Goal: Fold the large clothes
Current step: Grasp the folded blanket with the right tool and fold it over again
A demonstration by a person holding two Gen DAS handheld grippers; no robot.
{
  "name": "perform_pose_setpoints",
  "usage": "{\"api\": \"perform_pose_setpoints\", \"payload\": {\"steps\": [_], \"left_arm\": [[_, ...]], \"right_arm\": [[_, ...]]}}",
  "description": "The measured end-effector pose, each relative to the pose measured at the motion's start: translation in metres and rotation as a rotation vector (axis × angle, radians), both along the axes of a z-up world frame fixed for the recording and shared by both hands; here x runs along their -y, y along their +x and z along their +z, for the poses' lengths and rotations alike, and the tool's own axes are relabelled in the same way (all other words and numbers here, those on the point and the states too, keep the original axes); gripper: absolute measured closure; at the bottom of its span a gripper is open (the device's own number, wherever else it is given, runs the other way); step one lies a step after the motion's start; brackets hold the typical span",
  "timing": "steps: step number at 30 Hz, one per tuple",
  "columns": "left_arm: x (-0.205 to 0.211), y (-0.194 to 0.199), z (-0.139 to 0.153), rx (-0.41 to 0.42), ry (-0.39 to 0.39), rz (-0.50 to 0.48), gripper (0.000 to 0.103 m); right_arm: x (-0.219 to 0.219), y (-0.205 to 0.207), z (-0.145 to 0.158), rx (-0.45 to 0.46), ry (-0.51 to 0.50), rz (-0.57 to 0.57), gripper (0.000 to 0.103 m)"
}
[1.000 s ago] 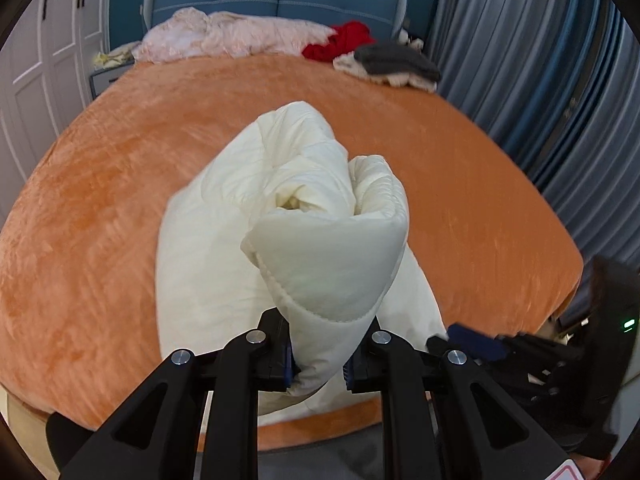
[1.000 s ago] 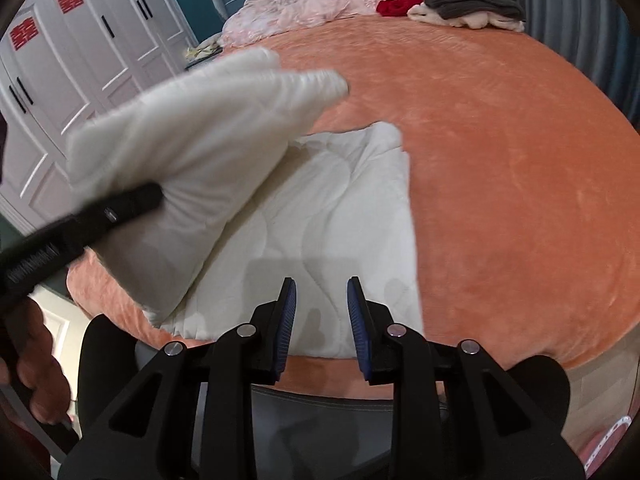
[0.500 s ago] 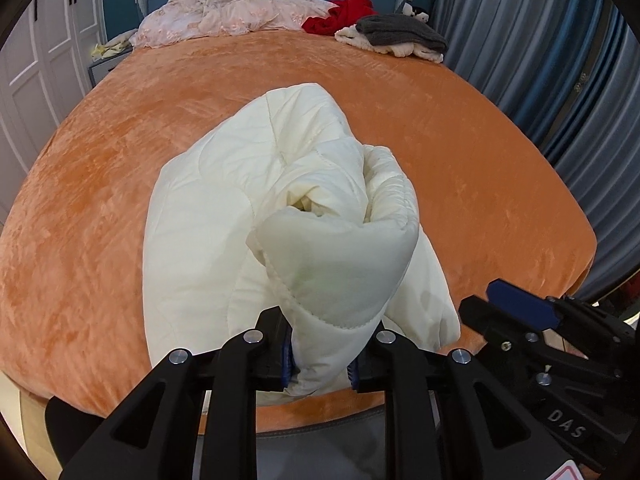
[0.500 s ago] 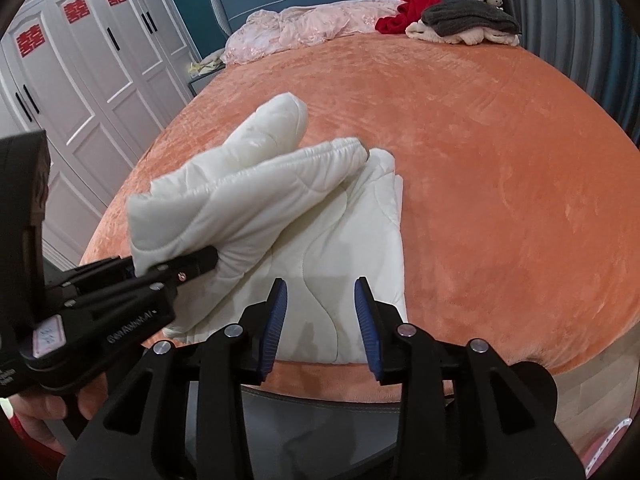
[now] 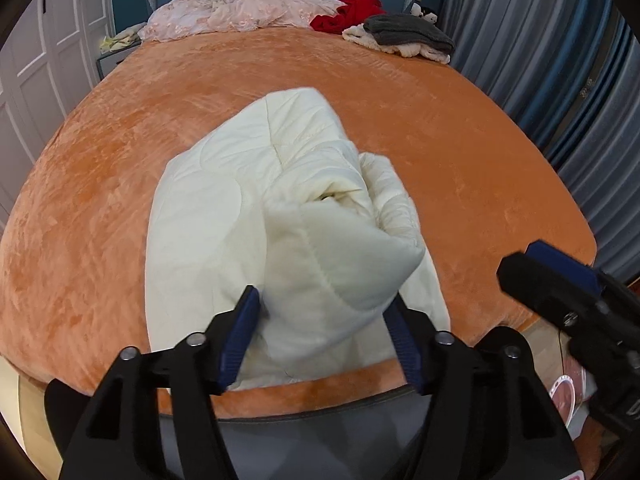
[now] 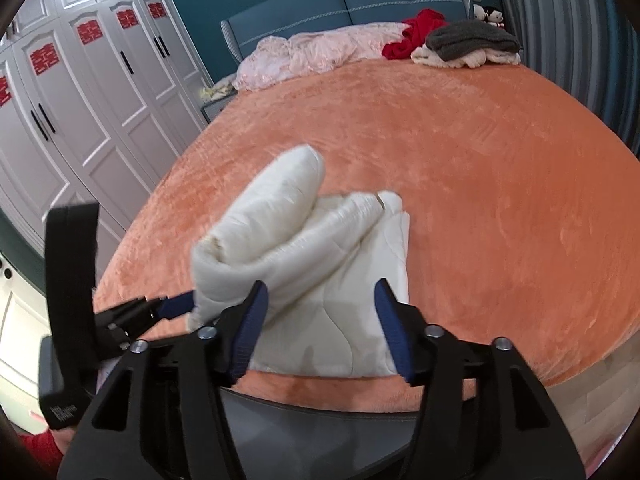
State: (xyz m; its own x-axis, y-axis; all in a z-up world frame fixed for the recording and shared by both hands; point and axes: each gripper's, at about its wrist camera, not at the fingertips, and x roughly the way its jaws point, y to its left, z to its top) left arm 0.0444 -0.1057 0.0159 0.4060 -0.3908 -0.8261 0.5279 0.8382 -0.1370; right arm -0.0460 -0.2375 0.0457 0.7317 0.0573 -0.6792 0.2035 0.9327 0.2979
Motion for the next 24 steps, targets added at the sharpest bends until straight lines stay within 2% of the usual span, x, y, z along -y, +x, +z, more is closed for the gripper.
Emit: {"api": "perform_pose_setpoints", "payload": {"steps": [6,11,16,22,24], "left_arm": [[-0.02,-0.009,0.004,0.02,0.007,0.023,0.029],[-0.056,-0.011,-0.021,-0.005,0.069,0.079,0.028],[-0.092,-0.006,-0.056,-0.075,0.094,0.162,0.028],[-0.106,0.003,-0.088,-0.115,0.115,0.195,0.028],[-0.107,0.006,-0.096,-0.135,0.109,0.189,0.028]], "right_arm": [[-0.003,0.002,0.015,0.045,0.051,0.022,0.04],[-0.019,0.021,0.023,0.047,0.053,0.081,0.032],[-0.044,0.052,0.012,-0.026,0.0,0.143,0.029],[-0.062,0.083,-0.007,-0.105,-0.036,0.162,0.029],[-0.064,0.09,-0.013,-0.128,-0.045,0.163,0.033]]}}
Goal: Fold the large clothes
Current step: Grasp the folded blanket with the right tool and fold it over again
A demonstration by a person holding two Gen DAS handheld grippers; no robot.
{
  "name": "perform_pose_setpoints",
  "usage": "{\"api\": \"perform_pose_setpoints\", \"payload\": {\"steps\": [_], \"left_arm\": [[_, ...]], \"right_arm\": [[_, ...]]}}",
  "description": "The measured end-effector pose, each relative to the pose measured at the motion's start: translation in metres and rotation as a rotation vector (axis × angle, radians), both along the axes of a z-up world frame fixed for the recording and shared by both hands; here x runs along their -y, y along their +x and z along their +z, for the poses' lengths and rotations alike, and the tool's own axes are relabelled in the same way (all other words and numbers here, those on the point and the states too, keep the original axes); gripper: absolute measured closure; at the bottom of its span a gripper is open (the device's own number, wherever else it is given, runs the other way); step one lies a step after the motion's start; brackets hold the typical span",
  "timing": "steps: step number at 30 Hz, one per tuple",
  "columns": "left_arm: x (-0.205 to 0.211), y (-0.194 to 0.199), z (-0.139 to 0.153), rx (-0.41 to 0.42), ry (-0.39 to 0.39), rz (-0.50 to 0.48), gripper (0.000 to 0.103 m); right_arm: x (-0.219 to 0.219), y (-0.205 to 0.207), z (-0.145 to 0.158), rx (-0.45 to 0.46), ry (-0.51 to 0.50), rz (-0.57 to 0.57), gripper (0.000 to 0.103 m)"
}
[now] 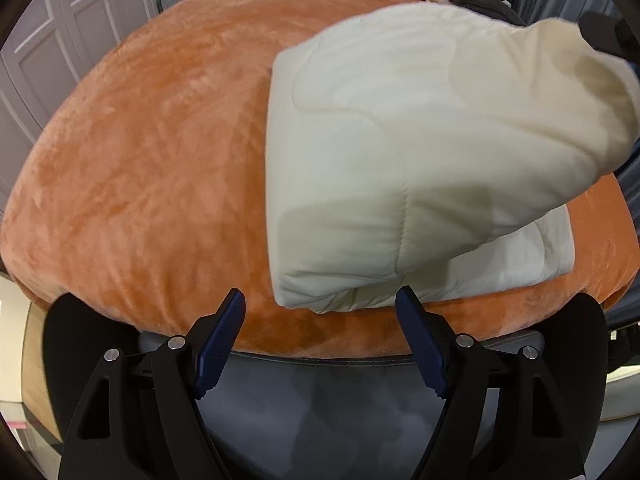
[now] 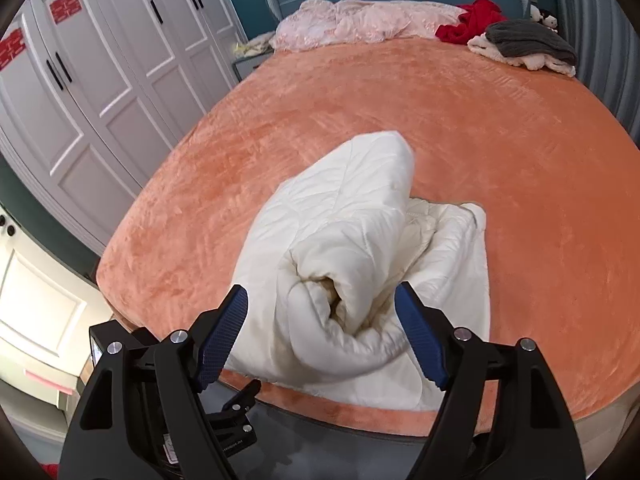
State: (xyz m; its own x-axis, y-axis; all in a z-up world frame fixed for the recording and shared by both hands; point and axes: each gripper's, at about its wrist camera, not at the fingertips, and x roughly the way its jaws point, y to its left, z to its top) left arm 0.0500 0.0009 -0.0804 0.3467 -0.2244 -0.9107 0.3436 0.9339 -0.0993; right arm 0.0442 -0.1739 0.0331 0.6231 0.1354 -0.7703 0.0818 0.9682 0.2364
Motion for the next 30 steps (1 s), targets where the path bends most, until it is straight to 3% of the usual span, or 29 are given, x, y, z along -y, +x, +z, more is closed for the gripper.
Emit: {"api": "perform_pose_setpoints", "payload": {"steps": [1,5,8,10,16,23,30], "left_arm": [[0.0,0.001,-0.003,-0.007,-0.003,0.001,0.028],[0.002,0.004,-0.012,-0.015,-0.019,-0.004,0.029],[-0.001,0.004,-0.009,0.012,-0.043,-0.016,0.044],[-0.003,0.005,-0.007,0.022,-0.043,-0.024,0.063],[-0.001,0.008,-0.014,-0.04,-0.089,-0.04,0.079],[0.009,0.007,-0.018,-0.041,-0.082,-0.058,0.081],[0.014,0.009,-0.025,-0.049,-0.055,-0.056,0.08]], "right_arm": [[-0.001,0.002,-0.003,-0.012,-0.008,-0.003,0.038],[0.004,0.006,-0.016,-0.05,-0.016,-0.019,0.073],[0.012,-0.005,-0.015,-0.041,-0.007,-0.044,0.082],[0.016,-0.015,-0.014,-0.035,-0.04,-0.07,0.084],[0.042,-0.047,-0.041,-0.083,-0.033,-0.181,0.086],[0.075,-0.071,-0.091,-0.166,0.014,-0.282,0.086],[0.076,-0.055,-0.132,-0.211,0.014,-0.278,0.08]]}}
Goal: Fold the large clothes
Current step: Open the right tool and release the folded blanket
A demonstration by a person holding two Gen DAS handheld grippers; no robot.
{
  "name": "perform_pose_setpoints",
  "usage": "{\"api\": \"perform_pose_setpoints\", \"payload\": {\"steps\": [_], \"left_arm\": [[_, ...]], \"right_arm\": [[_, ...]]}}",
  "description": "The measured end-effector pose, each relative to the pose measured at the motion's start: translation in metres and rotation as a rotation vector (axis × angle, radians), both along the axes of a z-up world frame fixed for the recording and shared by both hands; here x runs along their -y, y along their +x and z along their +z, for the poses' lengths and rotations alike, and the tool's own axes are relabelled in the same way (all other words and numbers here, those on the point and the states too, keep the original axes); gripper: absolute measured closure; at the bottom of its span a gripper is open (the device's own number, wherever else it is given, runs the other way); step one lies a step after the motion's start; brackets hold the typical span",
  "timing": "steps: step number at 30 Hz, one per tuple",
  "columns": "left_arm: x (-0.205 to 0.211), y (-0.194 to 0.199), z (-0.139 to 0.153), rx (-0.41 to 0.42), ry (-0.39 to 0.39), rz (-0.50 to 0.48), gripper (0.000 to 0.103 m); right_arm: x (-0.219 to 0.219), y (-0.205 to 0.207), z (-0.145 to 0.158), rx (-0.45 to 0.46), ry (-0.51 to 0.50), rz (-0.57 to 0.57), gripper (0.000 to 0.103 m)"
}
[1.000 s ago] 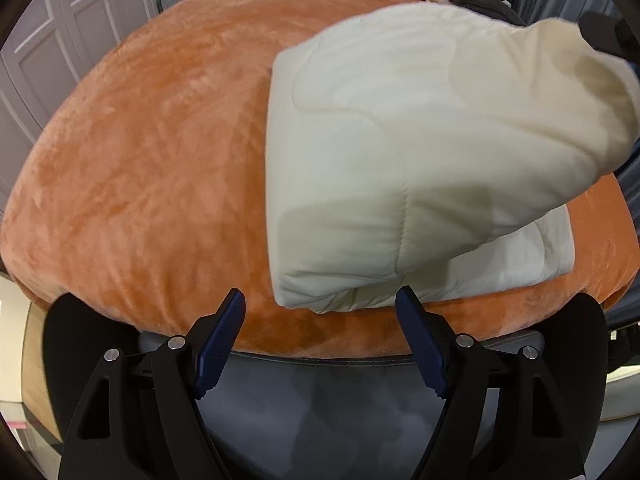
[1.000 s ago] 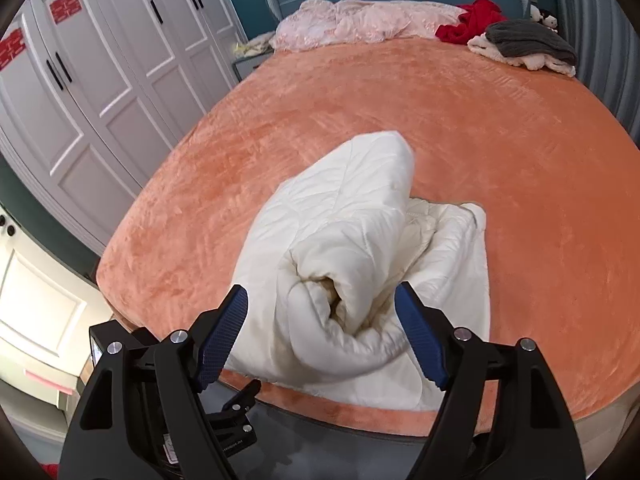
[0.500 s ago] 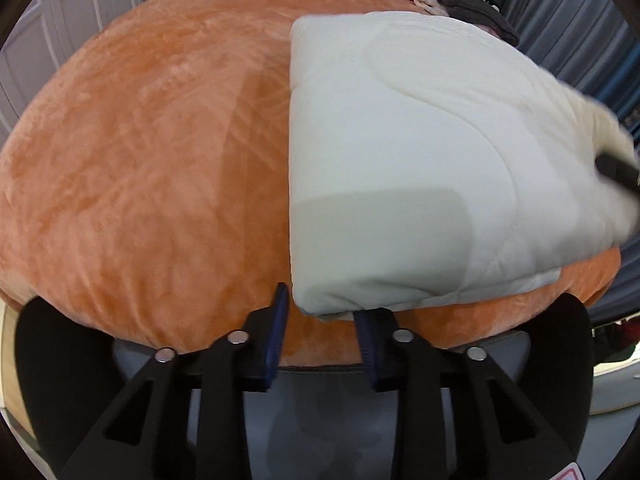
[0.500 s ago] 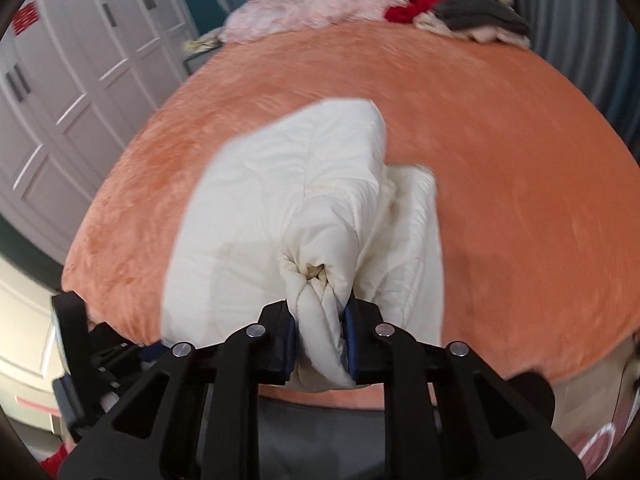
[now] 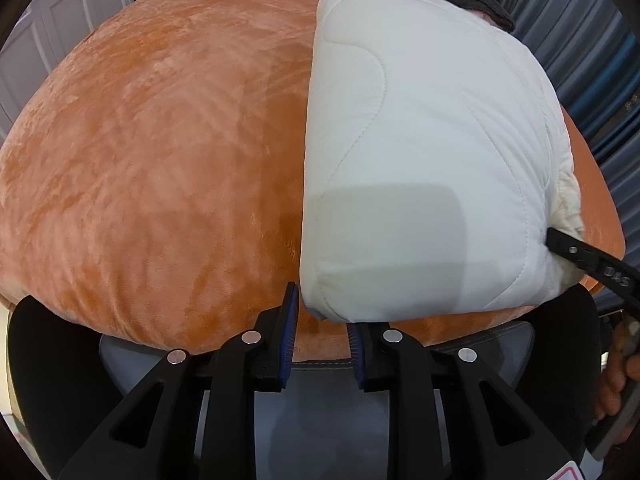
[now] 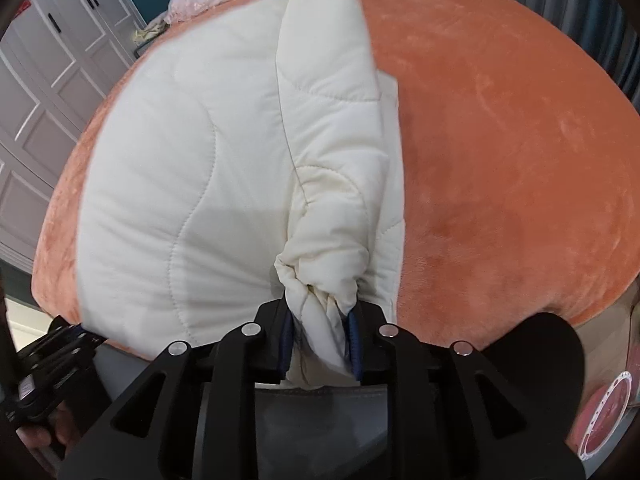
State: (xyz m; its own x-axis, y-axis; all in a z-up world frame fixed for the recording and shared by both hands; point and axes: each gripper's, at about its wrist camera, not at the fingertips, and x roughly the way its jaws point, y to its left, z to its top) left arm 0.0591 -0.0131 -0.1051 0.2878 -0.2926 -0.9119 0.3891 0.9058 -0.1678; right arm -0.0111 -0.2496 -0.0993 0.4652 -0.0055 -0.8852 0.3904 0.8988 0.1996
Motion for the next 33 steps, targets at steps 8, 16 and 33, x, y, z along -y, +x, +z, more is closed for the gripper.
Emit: {"api": "perform_pose_setpoints", "payload": {"steps": [8,16,33], "left_arm": [[-0.001,-0.004,0.003,0.031,0.024,-0.023,0.076],[-0.06,-0.006,0.047,0.092,0.048,0.023,0.075],[0.05,0.145,0.127,0.228,-0.104,0.052,0.064]], "right_arm": [[0.011,-0.007,-0.004,0.052,0.062,0.022,0.074],[0.031,-0.048,0.06,0.119,0.102,-0.059,0.044],[0.08,0.112,0.084,0.191,0.218,-0.268,0.04]]}}
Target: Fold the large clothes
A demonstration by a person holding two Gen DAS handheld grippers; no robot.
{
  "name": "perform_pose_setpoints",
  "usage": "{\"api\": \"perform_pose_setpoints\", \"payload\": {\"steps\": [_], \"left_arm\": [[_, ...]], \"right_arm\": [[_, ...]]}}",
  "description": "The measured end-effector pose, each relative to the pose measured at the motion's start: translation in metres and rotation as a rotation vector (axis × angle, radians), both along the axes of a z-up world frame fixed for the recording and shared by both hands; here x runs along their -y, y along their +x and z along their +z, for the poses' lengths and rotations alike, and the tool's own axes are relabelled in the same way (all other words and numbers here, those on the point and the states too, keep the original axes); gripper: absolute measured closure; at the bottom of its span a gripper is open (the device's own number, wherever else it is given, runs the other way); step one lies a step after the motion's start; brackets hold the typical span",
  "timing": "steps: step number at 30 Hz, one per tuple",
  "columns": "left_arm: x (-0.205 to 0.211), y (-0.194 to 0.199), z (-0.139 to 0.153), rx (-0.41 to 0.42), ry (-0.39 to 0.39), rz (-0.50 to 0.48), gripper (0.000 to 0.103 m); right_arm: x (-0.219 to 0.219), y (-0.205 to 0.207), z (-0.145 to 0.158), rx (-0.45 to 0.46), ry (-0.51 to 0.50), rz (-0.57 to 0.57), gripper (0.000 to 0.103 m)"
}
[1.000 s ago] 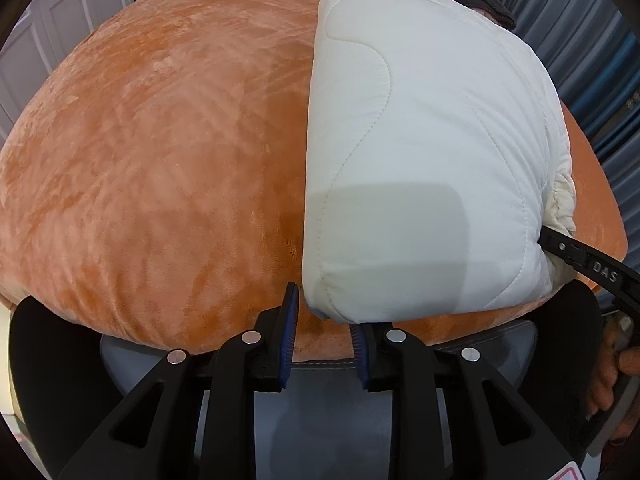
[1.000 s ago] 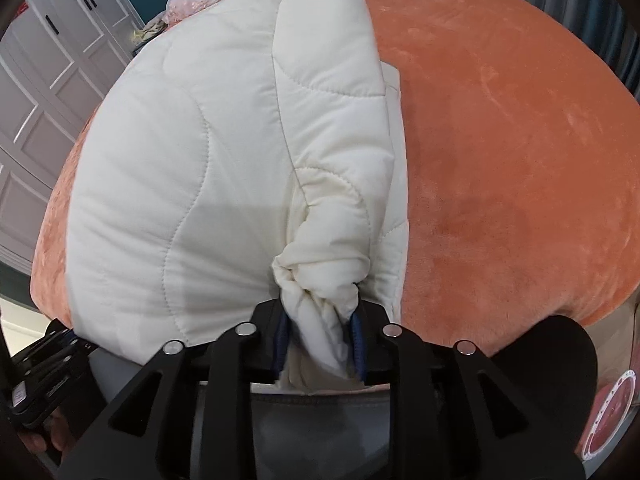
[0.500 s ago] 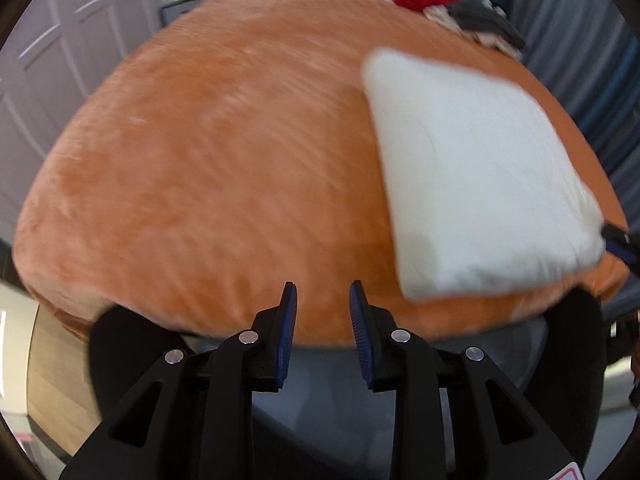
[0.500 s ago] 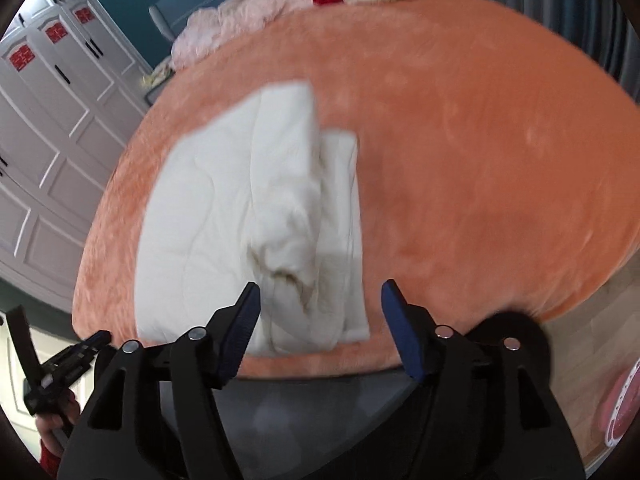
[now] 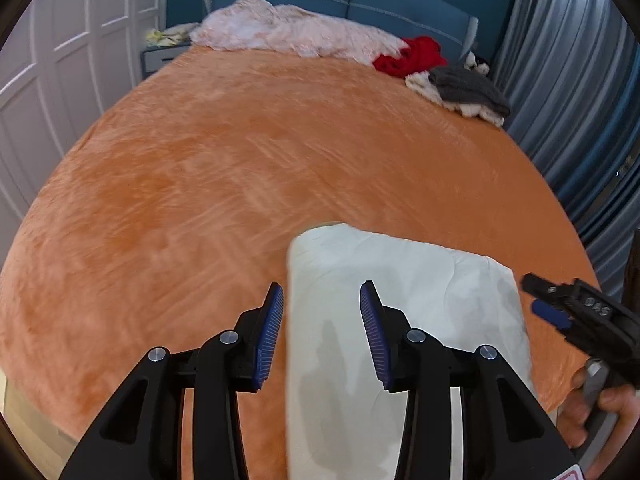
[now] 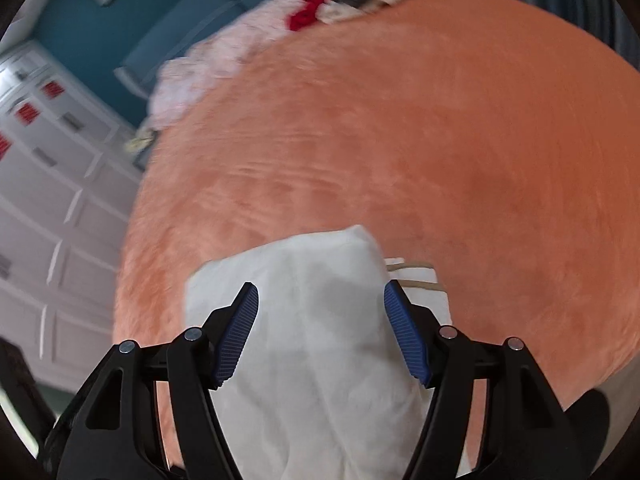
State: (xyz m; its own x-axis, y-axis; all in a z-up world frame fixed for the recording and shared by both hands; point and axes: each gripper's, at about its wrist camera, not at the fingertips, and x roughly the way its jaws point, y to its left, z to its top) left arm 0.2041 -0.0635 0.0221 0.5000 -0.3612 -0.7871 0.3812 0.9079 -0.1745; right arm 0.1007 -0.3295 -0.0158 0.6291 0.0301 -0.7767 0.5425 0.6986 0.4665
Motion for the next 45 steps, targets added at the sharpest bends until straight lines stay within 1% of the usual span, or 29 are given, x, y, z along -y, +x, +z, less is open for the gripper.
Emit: {"api": "perform_pose_setpoints", "payload": {"steps": [2,4,5,6,7,8,9,10,11,12,13,15,17,20,22,26,30,38,45], "left_arm": [[0.015,0.008,-0.011,-0.023,0.017,-0.007,0.064],[0.029,0.013,-0.025,-0.046,0.024,-0.019,0.064],[0.036,0.014,-0.031,-0.049,0.032,-0.026,0.064],[0.044,0.015,-0.038,-0.054,0.04,-0.041,0.065],[0.049,0.014,-0.043,-0.059,0.048,-0.047,0.072],[0.053,0.014,-0.048,-0.069,0.053,-0.053,0.077],[0.056,0.014,-0.054,-0.08,0.045,-0.067,0.087],[0.059,0.014,-0.058,-0.083,0.045,-0.071,0.093],[0.063,0.013,-0.064,-0.084,0.054,-0.074,0.095],[0.066,0.013,-0.066,-0.083,0.056,-0.076,0.099],[0.072,0.012,-0.072,-0.077,0.061,-0.08,0.1],[0.08,0.008,-0.08,-0.061,0.089,-0.079,0.101],[0.085,0.008,-0.086,-0.048,0.115,-0.074,0.101],[0.091,0.007,-0.1,-0.035,0.157,-0.071,0.101],[0.092,0.009,-0.107,-0.03,0.169,-0.069,0.103],[0.095,0.012,-0.119,-0.016,0.188,-0.058,0.103],[0.101,0.011,-0.126,0.018,0.226,-0.051,0.103],[0.104,0.008,-0.135,0.064,0.251,-0.032,0.103],[0.105,0.01,-0.139,0.07,0.254,-0.026,0.103]], "right_arm": [[0.002,0.009,-0.02,-0.046,0.016,-0.026,0.04],[0.0,0.014,-0.04,-0.072,0.035,-0.011,0.058],[-0.004,0.015,-0.044,-0.066,0.03,0.01,0.074],[-0.007,0.014,-0.045,-0.053,0.008,0.033,0.087],[-0.01,0.013,-0.042,-0.037,-0.022,0.045,0.09],[-0.014,0.007,-0.038,-0.019,-0.086,0.048,0.093],[-0.016,0.001,-0.034,-0.006,-0.131,0.041,0.094],[-0.015,-0.001,-0.033,0.001,-0.154,0.029,0.094],[-0.011,-0.008,-0.037,0.0,-0.17,0.001,0.094],[-0.007,-0.008,-0.041,-0.005,-0.169,-0.014,0.094],[-0.004,-0.008,-0.049,-0.02,-0.162,-0.024,0.094],[0.001,-0.007,-0.067,-0.043,-0.148,-0.022,0.092],[0.0,-0.002,-0.076,-0.057,-0.165,-0.005,0.09],[-0.005,0.006,-0.084,-0.078,-0.207,0.025,0.087],[-0.007,0.008,-0.087,-0.082,-0.219,0.033,0.085],[-0.008,0.011,-0.094,-0.082,-0.245,0.04,0.082],[-0.007,0.012,-0.1,-0.07,-0.253,0.04,0.08],[-0.009,0.012,-0.107,-0.046,-0.275,0.039,0.079],[-0.012,0.012,-0.11,-0.035,-0.281,0.033,0.078]]}}
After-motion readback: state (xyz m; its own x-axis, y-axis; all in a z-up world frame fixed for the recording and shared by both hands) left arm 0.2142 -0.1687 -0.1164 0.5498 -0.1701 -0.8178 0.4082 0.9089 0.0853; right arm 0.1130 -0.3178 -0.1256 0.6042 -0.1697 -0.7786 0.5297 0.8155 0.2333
